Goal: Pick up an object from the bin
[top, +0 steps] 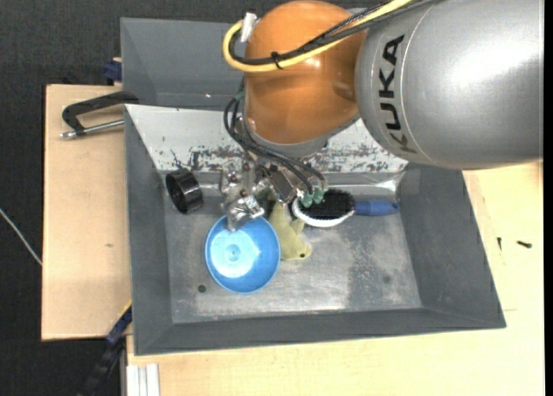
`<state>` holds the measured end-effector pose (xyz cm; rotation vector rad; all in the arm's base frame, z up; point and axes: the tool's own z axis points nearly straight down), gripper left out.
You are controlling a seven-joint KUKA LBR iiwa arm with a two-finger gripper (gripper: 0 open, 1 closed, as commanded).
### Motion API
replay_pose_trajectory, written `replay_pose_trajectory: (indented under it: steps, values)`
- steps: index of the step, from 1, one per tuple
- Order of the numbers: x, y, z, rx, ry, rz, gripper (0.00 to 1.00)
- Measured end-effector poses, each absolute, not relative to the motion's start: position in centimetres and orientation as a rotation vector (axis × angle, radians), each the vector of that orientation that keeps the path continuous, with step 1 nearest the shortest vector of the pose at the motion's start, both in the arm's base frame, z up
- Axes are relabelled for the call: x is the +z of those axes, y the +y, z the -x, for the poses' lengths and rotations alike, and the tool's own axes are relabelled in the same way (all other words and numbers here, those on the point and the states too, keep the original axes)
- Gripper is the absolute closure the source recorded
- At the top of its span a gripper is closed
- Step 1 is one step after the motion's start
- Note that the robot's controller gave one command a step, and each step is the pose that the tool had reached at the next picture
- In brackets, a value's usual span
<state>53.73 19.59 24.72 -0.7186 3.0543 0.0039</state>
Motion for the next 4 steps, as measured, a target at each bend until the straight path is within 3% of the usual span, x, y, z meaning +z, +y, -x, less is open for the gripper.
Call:
replay_pose_trajectory:
  steps: [4]
  values:
    - [24.72, 19.58, -53.73, 0.004, 3.054, 0.719, 1.0]
